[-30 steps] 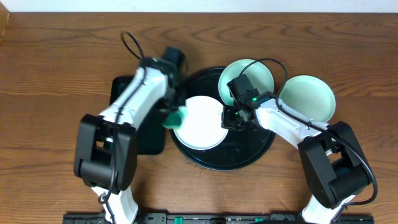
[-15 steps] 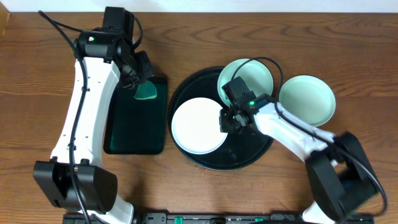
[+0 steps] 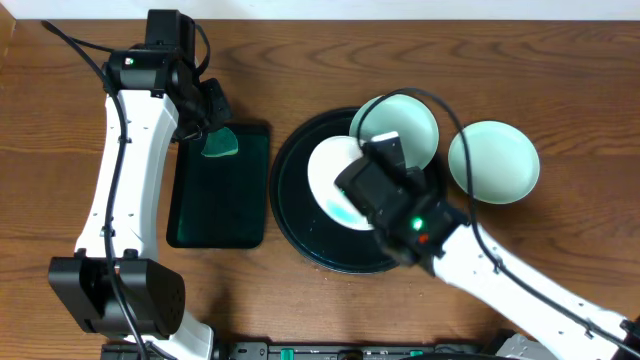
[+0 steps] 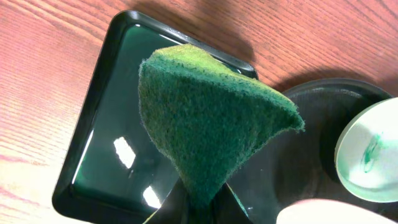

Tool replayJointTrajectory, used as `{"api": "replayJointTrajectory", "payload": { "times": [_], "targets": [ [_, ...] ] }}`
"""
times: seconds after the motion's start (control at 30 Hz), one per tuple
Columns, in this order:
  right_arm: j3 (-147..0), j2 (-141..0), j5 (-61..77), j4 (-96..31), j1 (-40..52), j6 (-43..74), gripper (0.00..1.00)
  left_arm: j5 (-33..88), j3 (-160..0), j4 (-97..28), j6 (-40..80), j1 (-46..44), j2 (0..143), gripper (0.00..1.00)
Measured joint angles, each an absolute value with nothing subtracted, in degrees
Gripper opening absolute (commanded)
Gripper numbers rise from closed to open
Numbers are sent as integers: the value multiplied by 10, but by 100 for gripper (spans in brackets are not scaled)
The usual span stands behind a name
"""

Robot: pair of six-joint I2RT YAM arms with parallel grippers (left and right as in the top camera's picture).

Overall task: Clean dirty plates on tray and stack at the side
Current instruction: 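Carry the white plate with right gripper onto the plate at right side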

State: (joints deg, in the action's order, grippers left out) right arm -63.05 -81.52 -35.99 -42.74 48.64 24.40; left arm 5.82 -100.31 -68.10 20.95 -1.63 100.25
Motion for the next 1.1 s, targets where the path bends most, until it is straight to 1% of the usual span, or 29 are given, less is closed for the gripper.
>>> {"api": "replayJointTrajectory", "payload": {
  "times": [0.2,0.33,0.73,0.83,0.93,1.0,1.1],
  "targets": [
    [-630,-811,-582,-430,592,204,1,58,-1003,-681,209,-16,1002,7],
    [-630,-811,-690,-430,637,184,1,58,-1003,-681,209,-16,1002,8],
    [-630,-811,-817,-420,672,153,1,58,-1003,-681,209,-16,1002,7],
    [-630,-811,-821,-419,673,148,1,58,-1003,-681,209,-16,1002,7],
    [-630,-811,-796,-418,673,147,1,58,-1003,-681,209,-16,1002,7],
    [-630,-811,-754,-417,671,156,1,58,-1003,-681,209,-16,1002,7],
    [-630,-811,-654,-413,654,188,1,58,-1003,-681,211,-16,1002,7]
  ]
}}
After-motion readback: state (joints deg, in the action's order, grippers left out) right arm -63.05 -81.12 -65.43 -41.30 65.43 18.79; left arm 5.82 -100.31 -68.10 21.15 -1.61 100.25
